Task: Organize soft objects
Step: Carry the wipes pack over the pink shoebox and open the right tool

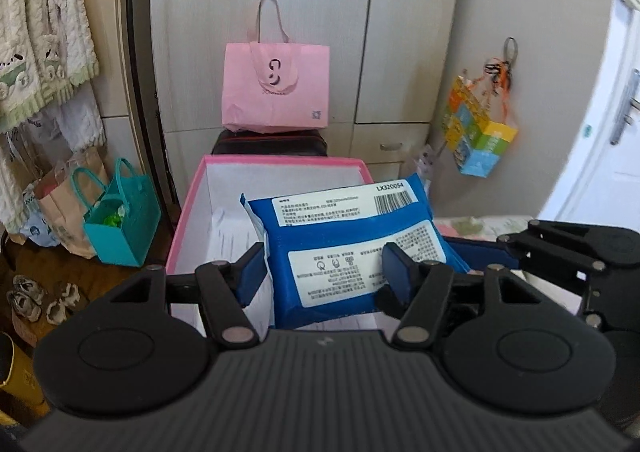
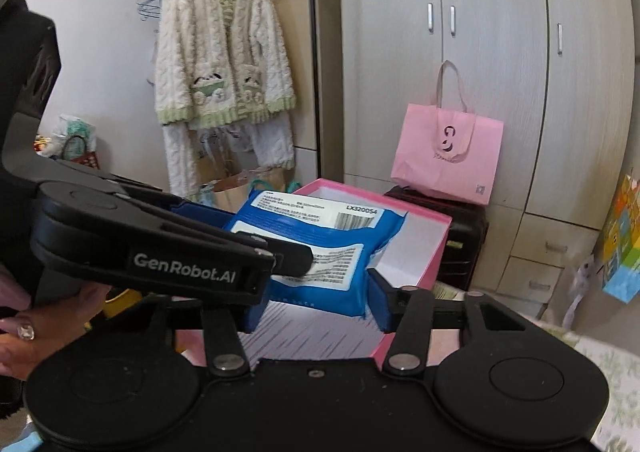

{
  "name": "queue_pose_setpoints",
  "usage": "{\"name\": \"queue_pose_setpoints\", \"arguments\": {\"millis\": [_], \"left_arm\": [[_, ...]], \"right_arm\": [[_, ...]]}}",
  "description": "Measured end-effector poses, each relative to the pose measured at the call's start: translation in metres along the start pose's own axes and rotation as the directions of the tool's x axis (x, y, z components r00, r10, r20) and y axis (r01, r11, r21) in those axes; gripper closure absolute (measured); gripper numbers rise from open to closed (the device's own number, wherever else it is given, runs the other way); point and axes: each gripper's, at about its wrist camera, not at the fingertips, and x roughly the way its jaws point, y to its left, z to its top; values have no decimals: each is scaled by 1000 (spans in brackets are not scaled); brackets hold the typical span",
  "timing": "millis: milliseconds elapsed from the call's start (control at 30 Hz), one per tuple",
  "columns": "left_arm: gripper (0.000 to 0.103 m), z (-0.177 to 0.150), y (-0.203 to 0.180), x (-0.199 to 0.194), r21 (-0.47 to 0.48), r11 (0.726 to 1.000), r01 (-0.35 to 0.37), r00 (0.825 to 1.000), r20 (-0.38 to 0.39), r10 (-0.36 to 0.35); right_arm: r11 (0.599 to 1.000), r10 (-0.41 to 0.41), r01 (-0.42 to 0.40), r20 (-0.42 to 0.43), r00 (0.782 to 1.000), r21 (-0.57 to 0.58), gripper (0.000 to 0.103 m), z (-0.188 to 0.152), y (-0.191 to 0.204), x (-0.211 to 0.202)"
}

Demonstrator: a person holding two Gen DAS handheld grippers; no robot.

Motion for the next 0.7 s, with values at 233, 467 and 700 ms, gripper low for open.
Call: {"name": "queue_pose_setpoints", "arguments": {"millis": [233,467,700], "left_arm": [[42,28,28,58,-28,1000,-1,1000,-30,0],[42,33,50,108,-90,996,3,993,-121,-14],[42,32,55,136,-106,994,-35,986,-167,17]], "right_arm": [[1000,11,-10,-64,998,18,65,24,-27,55],[999,14,-6,-174,985,42,65,30,-46,111],[999,18,-9,-224,974,41,65,26,-54,139]]}}
